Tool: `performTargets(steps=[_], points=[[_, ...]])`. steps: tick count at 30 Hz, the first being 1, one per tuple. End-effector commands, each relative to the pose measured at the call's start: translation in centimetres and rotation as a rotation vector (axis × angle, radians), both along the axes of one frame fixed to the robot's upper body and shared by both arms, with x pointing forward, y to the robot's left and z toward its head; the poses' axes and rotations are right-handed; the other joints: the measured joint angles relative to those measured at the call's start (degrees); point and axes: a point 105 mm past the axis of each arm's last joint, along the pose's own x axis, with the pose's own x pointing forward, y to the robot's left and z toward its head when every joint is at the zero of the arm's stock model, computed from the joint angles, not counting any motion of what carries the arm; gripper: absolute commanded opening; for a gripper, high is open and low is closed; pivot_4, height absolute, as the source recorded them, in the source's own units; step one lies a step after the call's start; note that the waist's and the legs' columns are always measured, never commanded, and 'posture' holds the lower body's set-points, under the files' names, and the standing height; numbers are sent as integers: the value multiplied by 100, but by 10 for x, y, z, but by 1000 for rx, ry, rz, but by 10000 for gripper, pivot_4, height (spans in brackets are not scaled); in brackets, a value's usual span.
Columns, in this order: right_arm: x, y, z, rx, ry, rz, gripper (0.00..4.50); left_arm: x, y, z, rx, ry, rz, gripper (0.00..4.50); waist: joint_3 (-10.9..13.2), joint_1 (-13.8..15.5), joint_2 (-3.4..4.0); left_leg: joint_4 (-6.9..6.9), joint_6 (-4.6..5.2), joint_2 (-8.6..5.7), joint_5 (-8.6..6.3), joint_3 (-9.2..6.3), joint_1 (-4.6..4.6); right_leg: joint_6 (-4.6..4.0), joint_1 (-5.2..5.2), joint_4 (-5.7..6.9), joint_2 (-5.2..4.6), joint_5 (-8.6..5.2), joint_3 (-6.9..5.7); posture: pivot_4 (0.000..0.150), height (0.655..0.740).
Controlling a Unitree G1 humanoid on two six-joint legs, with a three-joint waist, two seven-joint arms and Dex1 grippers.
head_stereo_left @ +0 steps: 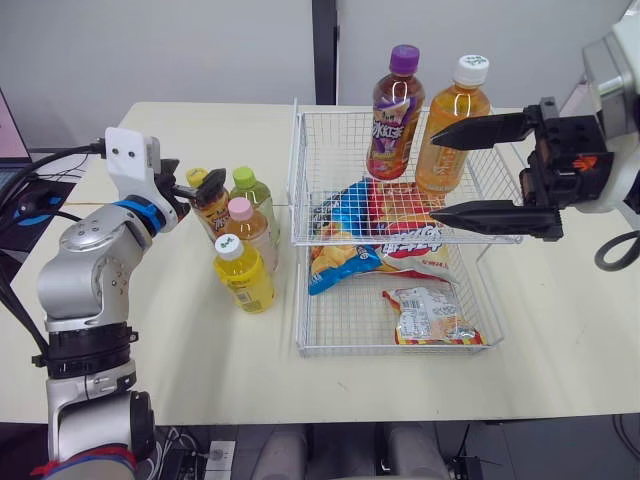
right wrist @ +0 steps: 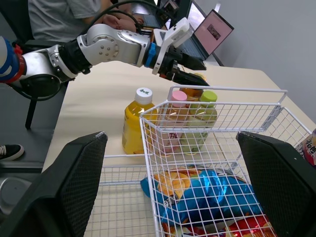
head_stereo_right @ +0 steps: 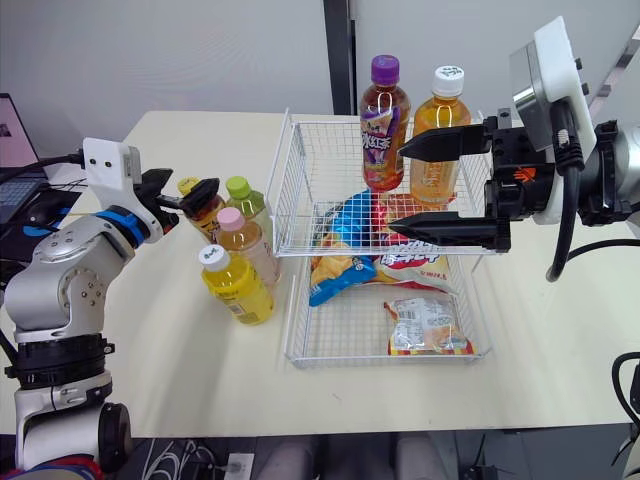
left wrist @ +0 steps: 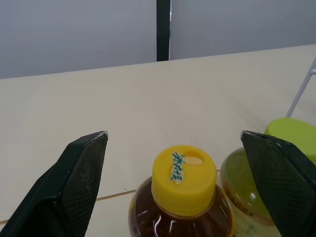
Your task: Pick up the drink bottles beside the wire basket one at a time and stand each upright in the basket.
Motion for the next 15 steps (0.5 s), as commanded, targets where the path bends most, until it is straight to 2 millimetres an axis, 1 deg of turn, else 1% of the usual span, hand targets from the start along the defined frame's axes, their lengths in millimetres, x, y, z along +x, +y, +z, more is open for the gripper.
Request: performTargets(steps=[1, 3, 7, 11, 15], points=[[-6, -3, 10, 15, -47, -13, 45000, 3, -3, 11, 15, -31, -17, 43013, 0, 4, 0, 0, 0, 0, 0, 0, 0, 0, 0, 0, 0, 0, -1, 1500, 7400], [-5, -3, 10, 19, -49, -17, 45000, 6, -3, 9, 0, -16, -17, 39416, 0, 3, 0, 0, 0, 0, 0, -1, 0, 0, 0, 0, 0, 0, -1, 1500, 7400], [-4, -3, 11, 28, -55, -27, 45000, 7, -4, 8, -1, -13, -32, 26723, 0, 3, 0, 0, 0, 0, 0, -1, 0, 0, 0, 0, 0, 0, -2, 1500, 7400], [-3, -4, 10, 30, -54, -38, 45000, 5, -1, 7, 1, -13, -31, 14091, 0, -2, 0, 0, 0, 0, 0, -1, 0, 0, 0, 0, -1, 0, 0, 1500, 7400], [-3, -5, 10, 32, -55, -45, 45000, -1, 3, 7, 1, -17, -24, 13703, 0, -6, 0, 0, 0, 0, 0, -1, 0, 0, 0, 0, -1, 0, 0, 1500, 7400]])
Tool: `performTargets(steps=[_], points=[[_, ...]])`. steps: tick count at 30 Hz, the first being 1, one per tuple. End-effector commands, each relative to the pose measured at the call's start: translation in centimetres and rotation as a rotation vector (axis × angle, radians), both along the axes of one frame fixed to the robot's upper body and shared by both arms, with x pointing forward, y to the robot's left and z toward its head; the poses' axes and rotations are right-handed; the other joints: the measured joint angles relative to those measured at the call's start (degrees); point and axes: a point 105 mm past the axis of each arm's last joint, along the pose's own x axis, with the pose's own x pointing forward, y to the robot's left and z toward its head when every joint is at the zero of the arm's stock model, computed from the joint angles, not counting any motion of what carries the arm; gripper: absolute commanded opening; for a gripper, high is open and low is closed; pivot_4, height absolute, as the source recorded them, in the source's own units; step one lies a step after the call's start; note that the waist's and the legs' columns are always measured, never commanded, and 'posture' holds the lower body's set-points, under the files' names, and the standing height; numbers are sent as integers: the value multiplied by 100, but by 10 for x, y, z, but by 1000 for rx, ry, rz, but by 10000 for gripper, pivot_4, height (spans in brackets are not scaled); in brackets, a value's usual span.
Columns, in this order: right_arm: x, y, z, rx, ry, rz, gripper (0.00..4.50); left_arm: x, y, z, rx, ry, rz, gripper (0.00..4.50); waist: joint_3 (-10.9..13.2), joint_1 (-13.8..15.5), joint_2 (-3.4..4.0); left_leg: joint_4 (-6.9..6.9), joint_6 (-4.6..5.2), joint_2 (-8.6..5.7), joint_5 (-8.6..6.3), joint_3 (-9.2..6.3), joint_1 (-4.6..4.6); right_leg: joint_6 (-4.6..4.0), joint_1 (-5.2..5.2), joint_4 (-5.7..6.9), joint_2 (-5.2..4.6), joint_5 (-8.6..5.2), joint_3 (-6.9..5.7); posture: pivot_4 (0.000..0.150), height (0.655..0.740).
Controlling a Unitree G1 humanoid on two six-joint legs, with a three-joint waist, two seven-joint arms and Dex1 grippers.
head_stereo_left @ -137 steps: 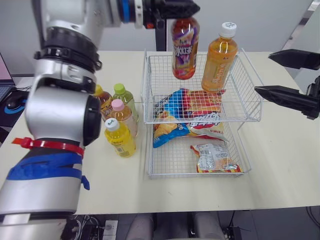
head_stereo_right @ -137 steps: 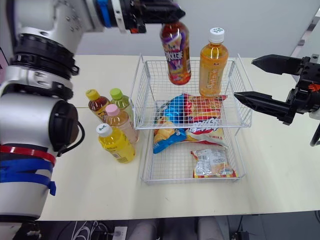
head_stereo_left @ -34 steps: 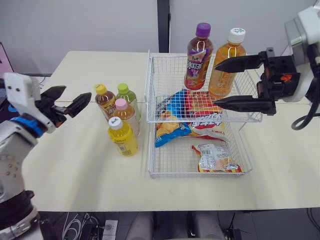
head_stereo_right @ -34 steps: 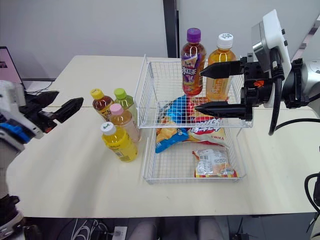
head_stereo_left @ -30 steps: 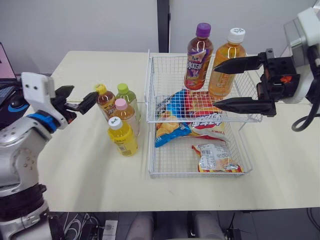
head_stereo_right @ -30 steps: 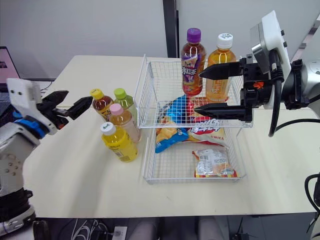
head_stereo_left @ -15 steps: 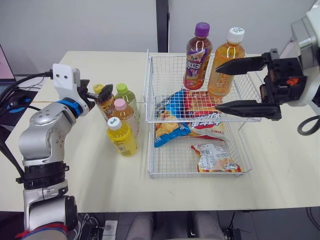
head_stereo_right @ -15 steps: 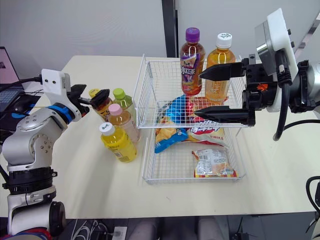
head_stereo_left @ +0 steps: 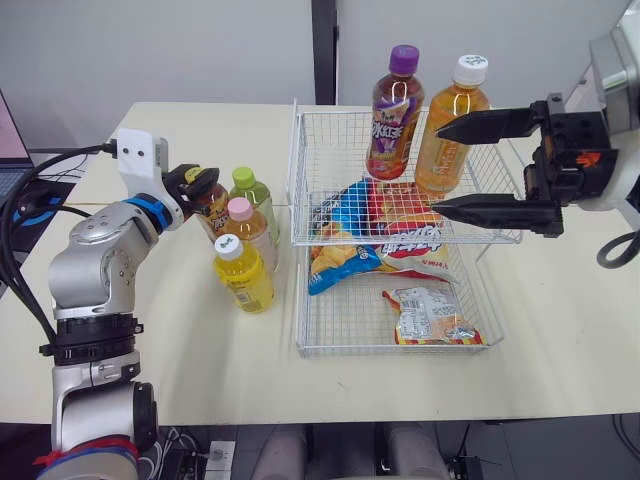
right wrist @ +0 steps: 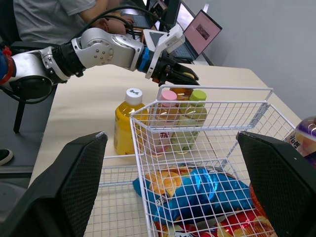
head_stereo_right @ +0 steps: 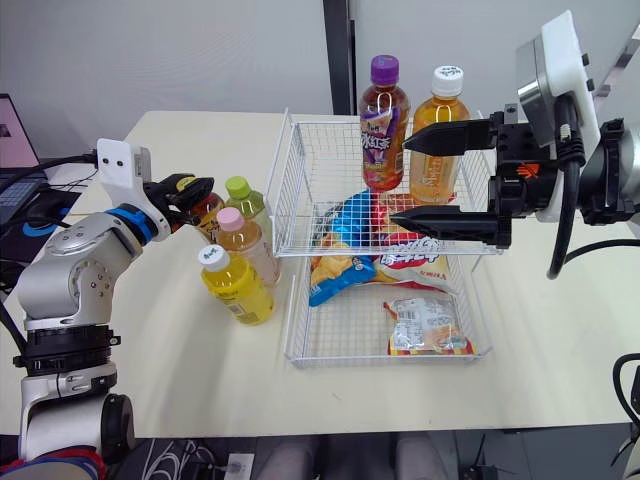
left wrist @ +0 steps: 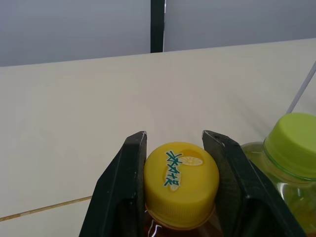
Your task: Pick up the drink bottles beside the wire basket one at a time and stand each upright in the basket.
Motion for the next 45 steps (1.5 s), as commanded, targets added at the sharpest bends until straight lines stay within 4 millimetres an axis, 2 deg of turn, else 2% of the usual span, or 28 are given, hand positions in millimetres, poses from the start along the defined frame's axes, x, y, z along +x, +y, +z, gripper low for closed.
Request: performTargets(steps=[1, 6, 9, 12, 14, 16, 21, 24, 28, 30, 36, 40, 45], points=[[-6, -3, 9, 16, -49, -8, 45000, -10, 8, 15, 11, -61, 17, 13703, 0, -8, 0, 0, 0, 0, 0, 0, 0, 0, 0, 0, 0, 0, 0, 1500, 7400], [-6, -7, 9, 17, -54, -29, 45000, -30, 25, 33, 35, -108, 58, 13703, 0, -60, 0, -2, 0, 3, 0, 1, 0, 0, -1, -1, 0, 0, 1, 1500, 7400], [-6, -12, 9, 19, -54, -56, 45000, -46, 34, 58, 57, -143, 47, 13702, 2, -72, -1, -3, 0, 7, 0, 1, -5, 0, -9, 0, 6, 0, 2, 1500, 7400], [-6, -16, 9, 22, -51, -79, 45000, -58, 32, 78, 95, -153, -20, 13702, 2, -55, -2, -3, 0, 6, 0, 0, -10, 0, -12, -2, 5, 0, 0, 1500, 7400], [-5, -22, 9, 24, -49, -108, 45000, -68, 29, 102, 141, -155, -98, 13702, 3, -41, -3, -2, 0, 4, 0, 0, -11, 0, -9, -5, 3, 0, 0, 1500, 7400], [-4, -29, 8, 21, -46, -142, 45000, -77, 21, 134, 186, -165, -191, 13702, 7, -6, -13, 1, 0, 1, 0, -1, -18, 1, -8, -5, 4, -1, -15, 1500, 7400], [-2, -42, 11, 25, -62, -213, 45000, -82, -4, 193, 257, -226, -348, 13702, 8, 43, -14, 3, 0, -7, 0, 3, -29, 8, -3, -17, 1, 2, -33, 1500, 7400], [-3, -46, 10, 27, -67, -241, 45000, -80, -21, 221, 263, -262, -418, 13702, 8, 25, -13, 1, 0, -7, 0, 10, -17, 9, 4, -10, 2, 1, -29, 1500, 7400], [-8, -48, 10, 37, -63, -250, 45000, -76, -54, 248, 216, -275, -562, 13702, 9, -21, -14, 4, 0, -8, 1, 7, -22, 9, 4, -5, 10, 1, -33, 1500, 7400], [-11, -49, 8, 45, -60, -253, 45000, -72, -74, 256, 203, -275, -641, 13702, 9, -45, -14, 4, 0, -5, 1, 5, -29, 10, -2, -9, 9, 0, -32, 1500, 7400], [-14, -49, 6, 61, -58, -272, 45000, -63, -113, 264, 193, -262, -789, 13702, 10, -105, -11, 3, 1, -5, 1, 12, -47, 13, -27, -3, 3, -2, -18, 1500, 7400], [-16, -50, 6, 68, -65, -289, 45000, -49, -133, 252, 200, -233, -838, 13702, 11, -113, -10, 3, 2, -4, 1, 12, -50, 13, -38, 4, 4, -2, -10, 1500, 7400], [-17, -51, 5, 74, -66, -298, 45000, -28, -146, 235, 166, -209, -843, 13702, 11, -107, -10, 8, 2, -6, 1, 12, -70, 13, -58, 6, 3, -1, -6, 1500, 7400]])
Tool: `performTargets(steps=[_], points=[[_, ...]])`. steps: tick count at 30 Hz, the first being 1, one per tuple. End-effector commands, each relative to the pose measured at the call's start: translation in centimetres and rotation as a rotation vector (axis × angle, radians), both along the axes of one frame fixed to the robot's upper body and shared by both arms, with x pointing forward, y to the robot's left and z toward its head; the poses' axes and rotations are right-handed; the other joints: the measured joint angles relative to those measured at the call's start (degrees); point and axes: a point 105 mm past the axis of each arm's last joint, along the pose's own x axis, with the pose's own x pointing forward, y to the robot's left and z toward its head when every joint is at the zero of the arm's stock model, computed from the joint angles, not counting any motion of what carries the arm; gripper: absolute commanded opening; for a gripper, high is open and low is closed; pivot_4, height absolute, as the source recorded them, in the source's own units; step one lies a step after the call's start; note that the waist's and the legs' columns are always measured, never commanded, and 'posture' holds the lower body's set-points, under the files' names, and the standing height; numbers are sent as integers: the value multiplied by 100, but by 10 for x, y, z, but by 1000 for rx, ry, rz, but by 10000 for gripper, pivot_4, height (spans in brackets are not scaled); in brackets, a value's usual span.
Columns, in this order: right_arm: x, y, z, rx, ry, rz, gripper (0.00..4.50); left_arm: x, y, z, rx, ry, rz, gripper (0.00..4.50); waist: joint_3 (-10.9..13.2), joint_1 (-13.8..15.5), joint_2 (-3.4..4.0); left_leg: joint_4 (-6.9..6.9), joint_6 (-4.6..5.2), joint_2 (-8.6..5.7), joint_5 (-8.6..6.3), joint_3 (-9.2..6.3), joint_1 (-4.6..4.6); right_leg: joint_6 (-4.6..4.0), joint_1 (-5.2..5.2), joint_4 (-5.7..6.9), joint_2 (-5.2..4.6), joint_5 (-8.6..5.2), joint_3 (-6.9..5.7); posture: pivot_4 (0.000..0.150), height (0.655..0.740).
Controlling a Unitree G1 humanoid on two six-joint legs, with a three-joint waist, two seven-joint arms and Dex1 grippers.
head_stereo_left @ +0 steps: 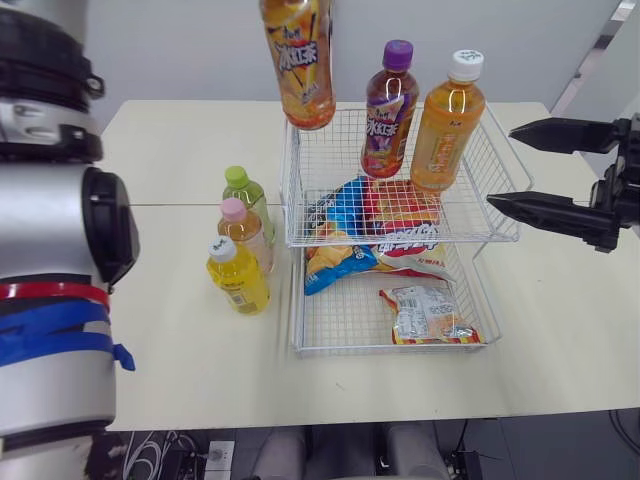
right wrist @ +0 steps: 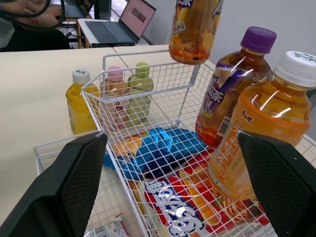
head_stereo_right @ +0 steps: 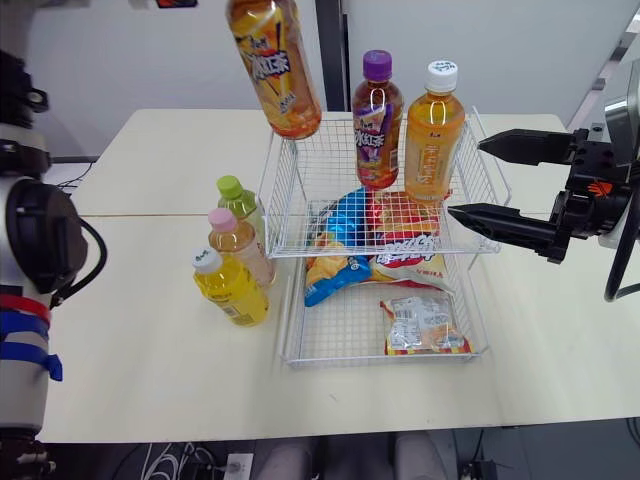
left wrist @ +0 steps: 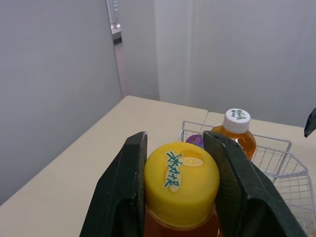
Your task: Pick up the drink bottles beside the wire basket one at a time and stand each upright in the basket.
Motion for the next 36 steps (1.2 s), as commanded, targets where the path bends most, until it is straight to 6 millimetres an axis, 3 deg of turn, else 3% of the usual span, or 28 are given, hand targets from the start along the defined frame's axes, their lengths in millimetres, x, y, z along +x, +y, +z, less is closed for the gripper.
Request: performTargets(steps=[1, 7, 13, 20, 30, 36], points=[[-7, -2, 10, 0, -56, -11, 45000, -2, -3, 11, -34, -75, -17, 13702, 0, 2, 0, 0, 0, 0, 0, 0, -2, 0, -1, 0, 0, 0, 0, 1500, 7400], [-3, -8, 13, -12, -73, -66, 45000, 15, -9, -16, -19, -13, -5, 13702, 0, 4, 0, 0, 0, 0, 0, 0, -6, 0, -6, 1, 0, 0, 1, 1500, 7400], [2, -16, 12, -22, -78, -107, 45000, 21, -18, -40, 6, 38, -29, 13702, -1, 23, 1, 3, 0, -1, 0, 0, -11, 0, -6, 0, 0, 0, -3, 1500, 7400], [2, -17, 14, -18, -83, -102, 45000, 21, -25, -45, 14, 39, -47, 13702, -1, 42, 2, 8, 0, -3, 1, 1, -10, 0, -3, 1, -2, 1, -4, 1500, 7400], [5, -17, 14, -9, -92, -104, 45000, 16, -16, -35, 33, 0, -44, 44641, -2, 36, 3, 8, 0, -2, 1, 3, -10, 0, -3, 2, -1, 1, -4, 1500, 7400], [7, -18, 14, -16, -105, -110, 45000, 5, 0, -22, 44, -32, -33, 44641, -2, 31, 3, 8, 0, -2, 1, 4, -10, 0, -4, 3, -1, 1, -4, 1500, 7400]])
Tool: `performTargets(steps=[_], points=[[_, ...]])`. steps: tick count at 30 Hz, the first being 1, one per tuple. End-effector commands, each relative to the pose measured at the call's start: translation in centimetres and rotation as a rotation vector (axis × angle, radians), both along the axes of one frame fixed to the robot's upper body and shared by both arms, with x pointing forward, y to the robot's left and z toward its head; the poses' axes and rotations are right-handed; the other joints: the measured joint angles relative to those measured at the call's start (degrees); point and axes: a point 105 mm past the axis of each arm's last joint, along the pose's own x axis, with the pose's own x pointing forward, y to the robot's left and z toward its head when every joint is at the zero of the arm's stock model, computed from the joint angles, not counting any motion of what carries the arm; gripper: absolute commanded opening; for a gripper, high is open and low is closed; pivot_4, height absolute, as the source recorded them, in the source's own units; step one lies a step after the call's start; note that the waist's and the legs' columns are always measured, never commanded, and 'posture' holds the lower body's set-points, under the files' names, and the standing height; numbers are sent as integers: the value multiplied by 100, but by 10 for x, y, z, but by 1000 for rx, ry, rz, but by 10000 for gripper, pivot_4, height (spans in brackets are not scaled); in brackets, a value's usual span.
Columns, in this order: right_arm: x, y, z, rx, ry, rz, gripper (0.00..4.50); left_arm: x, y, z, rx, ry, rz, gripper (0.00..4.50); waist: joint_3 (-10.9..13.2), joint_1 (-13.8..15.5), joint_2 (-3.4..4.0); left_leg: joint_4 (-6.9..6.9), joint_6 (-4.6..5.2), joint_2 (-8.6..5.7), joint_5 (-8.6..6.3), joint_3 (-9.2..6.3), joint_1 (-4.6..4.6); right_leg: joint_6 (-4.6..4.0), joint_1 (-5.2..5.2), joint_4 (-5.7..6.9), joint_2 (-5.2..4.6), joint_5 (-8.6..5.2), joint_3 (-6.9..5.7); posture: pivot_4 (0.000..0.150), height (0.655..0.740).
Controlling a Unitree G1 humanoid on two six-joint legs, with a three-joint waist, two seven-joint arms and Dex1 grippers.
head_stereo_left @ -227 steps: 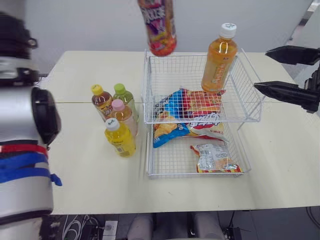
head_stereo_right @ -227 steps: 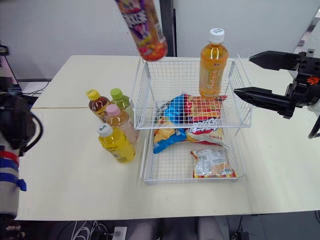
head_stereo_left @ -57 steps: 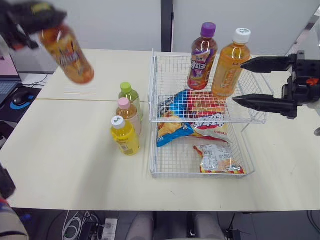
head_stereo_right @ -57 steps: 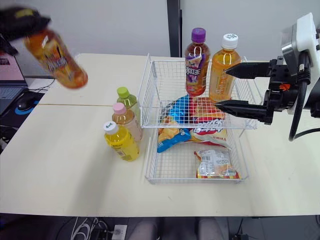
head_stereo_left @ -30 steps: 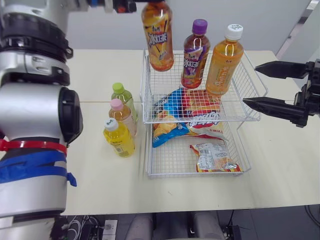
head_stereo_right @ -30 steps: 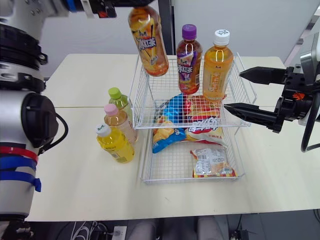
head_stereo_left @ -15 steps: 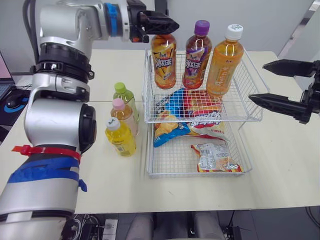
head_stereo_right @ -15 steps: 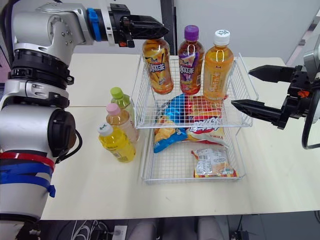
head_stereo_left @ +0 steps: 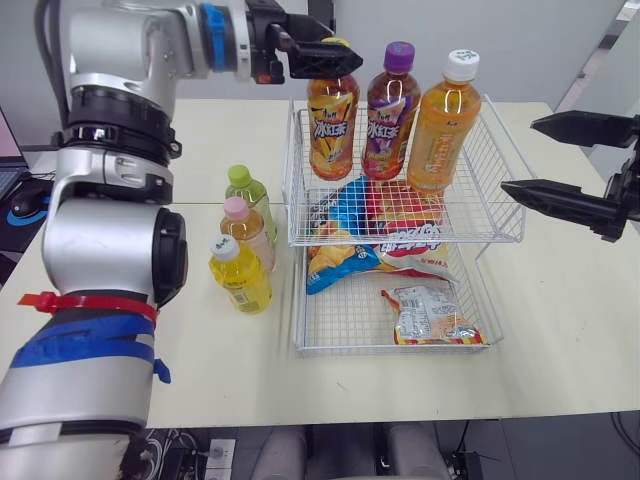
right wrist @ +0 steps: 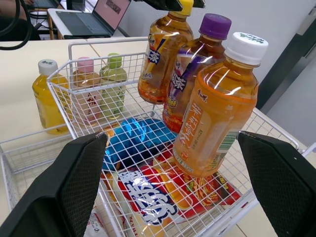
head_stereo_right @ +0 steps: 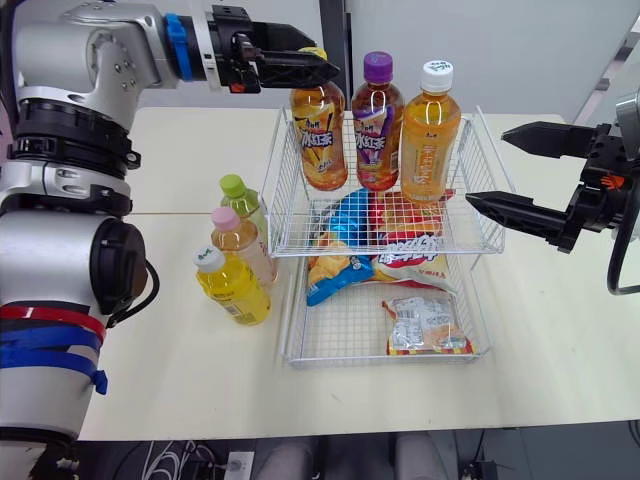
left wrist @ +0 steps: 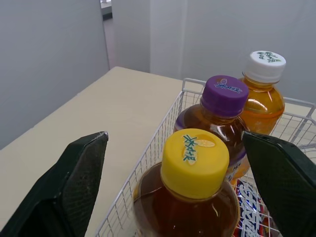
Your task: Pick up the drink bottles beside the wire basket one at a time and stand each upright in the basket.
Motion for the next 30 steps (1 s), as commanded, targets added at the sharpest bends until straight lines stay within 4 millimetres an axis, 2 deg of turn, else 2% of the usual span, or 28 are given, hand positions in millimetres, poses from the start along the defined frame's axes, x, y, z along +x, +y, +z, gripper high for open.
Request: performTargets(steps=[1, 4, 14, 19, 21, 24, 28, 30], points=[[-3, -1, 12, -10, -67, -5, 45000, -21, 8, 35, -8, -111, -18, 44641, 0, -2, 0, 0, 0, 0, 0, 0, 0, 0, 0, 0, 0, 0, 0, 1500, 7400], [-3, -2, 13, -13, -69, -5, 45000, -28, 19, 46, -25, -141, 11, 44641, 0, 2, 0, 0, 0, 0, 0, -2, 0, 0, 0, 0, 0, 0, 0, 1500, 7400], [-3, -2, 16, -38, -91, 12, 45000, -59, 75, 65, -92, -230, 169, 44641, -2, -7, 4, 1, 0, 3, 0, -9, 2, 0, 0, 2, 1, 0, 3, 1500, 7400], [-4, -2, 14, -53, -104, 35, 45000, -78, 125, 43, -122, -247, 375, 44641, -4, -25, 7, -3, -1, 6, 0, -10, 15, 0, 1, 6, 1, 0, 19, 1500, 7400], [-3, 0, 12, -59, -111, 58, 45000, -88, 139, 38, -131, -289, 431, 44641, -5, -34, 7, 0, -1, 8, 1, -10, 16, -1, 1, 8, 4, 1, 18, 1500, 7400], [2, 7, 7, -63, -129, 99, 45000, -97, 166, 18, -230, -253, 579, 44641, -6, -22, 5, 5, -1, 10, 0, -14, 17, -3, 5, 5, 4, 2, 15, 1500, 7400], [7, 17, 0, -78, -150, 166, 45000, -114, 187, -31, -208, -221, 656, 44641, -13, -2, 14, 4, -1, 8, 0, -5, 29, 0, 14, 5, 1, 4, 23, 1500, 7400], [7, 22, -1, -72, -143, 201, 45000, -123, 191, -46, -225, -181, 647, 44641, -12, 5, 13, 1, -1, 13, 1, -3, 32, -5, 14, 4, 5, 7, 24, 1500, 7400]])
